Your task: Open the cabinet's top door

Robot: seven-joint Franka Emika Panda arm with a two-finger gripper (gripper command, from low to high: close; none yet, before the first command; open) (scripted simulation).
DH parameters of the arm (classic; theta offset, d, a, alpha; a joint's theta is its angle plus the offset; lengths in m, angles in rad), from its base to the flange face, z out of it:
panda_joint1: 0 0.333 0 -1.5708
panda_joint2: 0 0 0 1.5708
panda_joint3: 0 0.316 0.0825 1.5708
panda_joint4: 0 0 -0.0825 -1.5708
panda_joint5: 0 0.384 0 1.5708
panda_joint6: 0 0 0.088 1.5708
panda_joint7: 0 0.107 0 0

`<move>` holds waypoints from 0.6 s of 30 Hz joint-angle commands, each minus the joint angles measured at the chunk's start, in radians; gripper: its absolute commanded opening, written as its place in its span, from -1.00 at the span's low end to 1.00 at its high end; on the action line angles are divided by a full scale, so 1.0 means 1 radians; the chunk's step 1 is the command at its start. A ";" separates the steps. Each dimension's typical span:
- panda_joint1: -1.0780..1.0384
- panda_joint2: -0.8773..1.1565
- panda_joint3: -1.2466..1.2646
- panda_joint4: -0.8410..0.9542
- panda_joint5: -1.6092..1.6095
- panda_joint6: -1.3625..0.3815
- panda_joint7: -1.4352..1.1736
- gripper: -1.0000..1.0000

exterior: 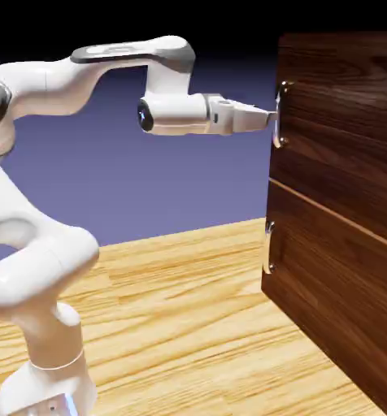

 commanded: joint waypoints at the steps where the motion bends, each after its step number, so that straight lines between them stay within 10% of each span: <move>1: -0.015 -0.004 0.016 0.011 0.044 0.000 -0.032 0.00; 11: -0.253 0.044 0.199 0.177 0.170 -0.014 -0.126 0.00; 12: -0.253 0.044 0.199 0.177 0.170 -0.014 -0.126 -1.00; 18: -0.072 0.097 0.068 0.073 0.169 -0.060 -0.216 -1.00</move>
